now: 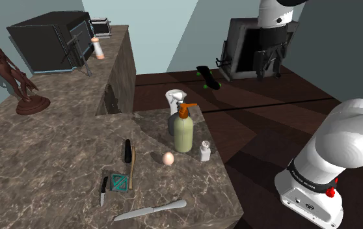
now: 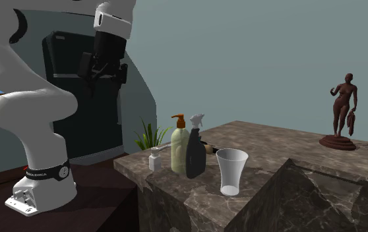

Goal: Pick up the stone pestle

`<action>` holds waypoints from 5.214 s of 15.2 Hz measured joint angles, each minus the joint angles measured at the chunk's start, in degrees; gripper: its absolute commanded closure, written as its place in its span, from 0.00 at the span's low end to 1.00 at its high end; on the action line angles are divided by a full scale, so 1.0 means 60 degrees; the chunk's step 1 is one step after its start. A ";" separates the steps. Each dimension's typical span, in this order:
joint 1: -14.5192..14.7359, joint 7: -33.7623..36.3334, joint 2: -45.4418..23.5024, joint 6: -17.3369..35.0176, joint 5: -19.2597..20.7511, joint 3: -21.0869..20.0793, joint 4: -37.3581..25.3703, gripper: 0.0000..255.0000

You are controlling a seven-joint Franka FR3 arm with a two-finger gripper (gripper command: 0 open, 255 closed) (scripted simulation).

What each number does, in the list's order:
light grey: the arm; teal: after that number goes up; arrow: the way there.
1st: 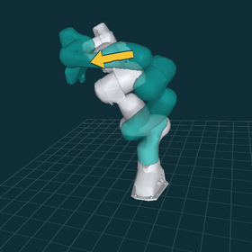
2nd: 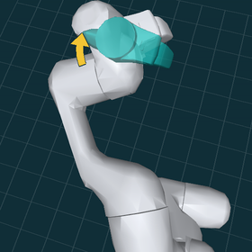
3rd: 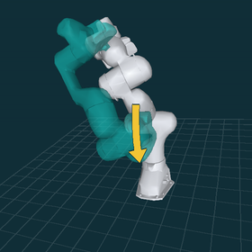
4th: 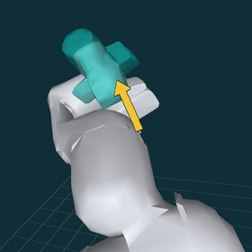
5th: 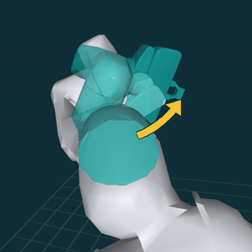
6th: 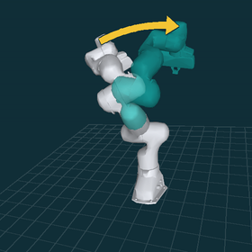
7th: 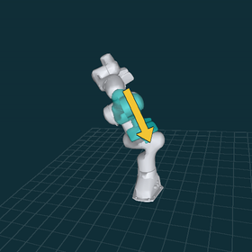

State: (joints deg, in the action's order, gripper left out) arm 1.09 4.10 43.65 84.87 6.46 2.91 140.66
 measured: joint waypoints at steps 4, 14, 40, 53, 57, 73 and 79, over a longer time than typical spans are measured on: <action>0.0129 0.0488 -0.0244 0.0392 -0.0319 -0.0326 0.0144 0.00; 0.0788 0.2907 -0.2118 0.2581 -0.1712 -0.2025 0.0303 0.00; 0.2421 0.9390 -1.0826 0.5903 -0.0067 -0.4305 -0.5399 0.00; 0.3874 1.0684 -1.4667 0.5439 0.0934 -0.3683 -0.9789 0.00; 0.3933 1.0709 -1.5027 0.5716 0.1015 -0.3608 -0.9869 0.00; 0.3901 1.0704 -1.4752 0.5485 0.0953 -0.3667 -0.9832 1.00; 0.3857 1.0674 -1.4327 0.4965 0.0838 -0.3763 -0.9940 1.00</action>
State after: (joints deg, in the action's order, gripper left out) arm 24.24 68.14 -42.32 114.65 11.49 -19.67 81.02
